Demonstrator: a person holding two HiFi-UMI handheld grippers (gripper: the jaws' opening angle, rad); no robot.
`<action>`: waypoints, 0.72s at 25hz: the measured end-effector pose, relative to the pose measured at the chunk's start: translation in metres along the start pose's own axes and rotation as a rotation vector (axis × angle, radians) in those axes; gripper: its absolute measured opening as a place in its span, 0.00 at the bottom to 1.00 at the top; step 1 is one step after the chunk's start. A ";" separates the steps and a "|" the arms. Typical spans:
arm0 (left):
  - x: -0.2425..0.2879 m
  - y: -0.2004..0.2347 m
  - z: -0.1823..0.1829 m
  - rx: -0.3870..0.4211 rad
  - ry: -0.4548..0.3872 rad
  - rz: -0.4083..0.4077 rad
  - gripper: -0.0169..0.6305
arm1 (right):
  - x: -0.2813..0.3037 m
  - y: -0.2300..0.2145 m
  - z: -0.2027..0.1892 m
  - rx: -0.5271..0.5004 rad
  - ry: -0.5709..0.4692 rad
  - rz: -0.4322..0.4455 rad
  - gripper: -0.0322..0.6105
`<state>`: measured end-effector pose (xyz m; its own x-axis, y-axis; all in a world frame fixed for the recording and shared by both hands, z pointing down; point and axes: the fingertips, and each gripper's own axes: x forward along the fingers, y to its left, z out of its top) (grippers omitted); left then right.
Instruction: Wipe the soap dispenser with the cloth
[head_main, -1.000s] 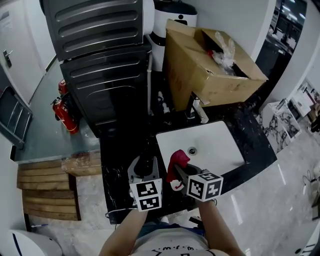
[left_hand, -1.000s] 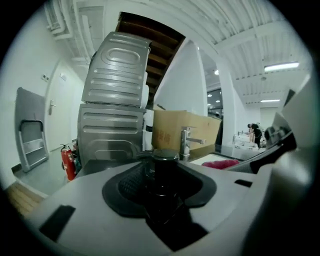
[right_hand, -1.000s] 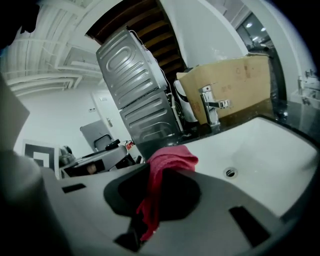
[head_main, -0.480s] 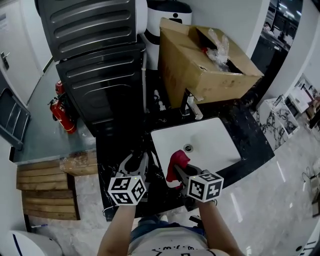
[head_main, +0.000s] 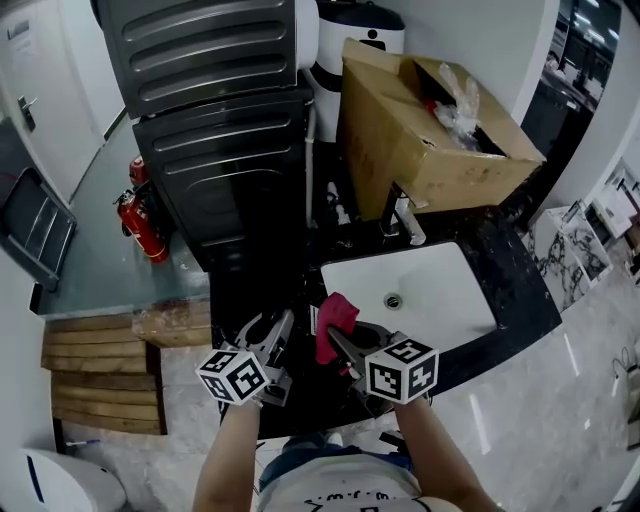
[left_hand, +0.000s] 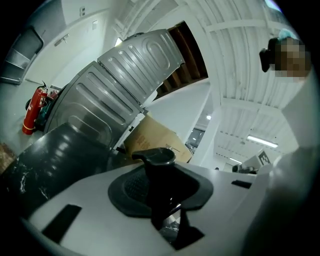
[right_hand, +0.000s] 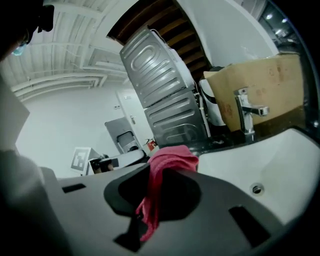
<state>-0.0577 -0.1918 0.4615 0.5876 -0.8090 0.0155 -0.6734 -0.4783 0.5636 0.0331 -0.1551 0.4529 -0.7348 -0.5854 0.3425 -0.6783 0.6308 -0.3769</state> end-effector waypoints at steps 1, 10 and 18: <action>0.000 0.000 0.000 0.003 0.003 -0.001 0.19 | 0.007 0.006 0.001 -0.027 0.010 0.016 0.13; -0.001 0.002 0.002 -0.001 0.014 0.000 0.19 | 0.020 0.000 -0.025 -0.083 0.131 -0.008 0.13; 0.003 -0.004 0.001 0.042 0.036 -0.018 0.19 | 0.010 -0.027 -0.049 -0.083 0.197 -0.108 0.13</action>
<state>-0.0537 -0.1932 0.4586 0.6150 -0.7877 0.0358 -0.6804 -0.5072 0.5289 0.0443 -0.1528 0.5086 -0.6391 -0.5462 0.5415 -0.7451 0.6143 -0.2597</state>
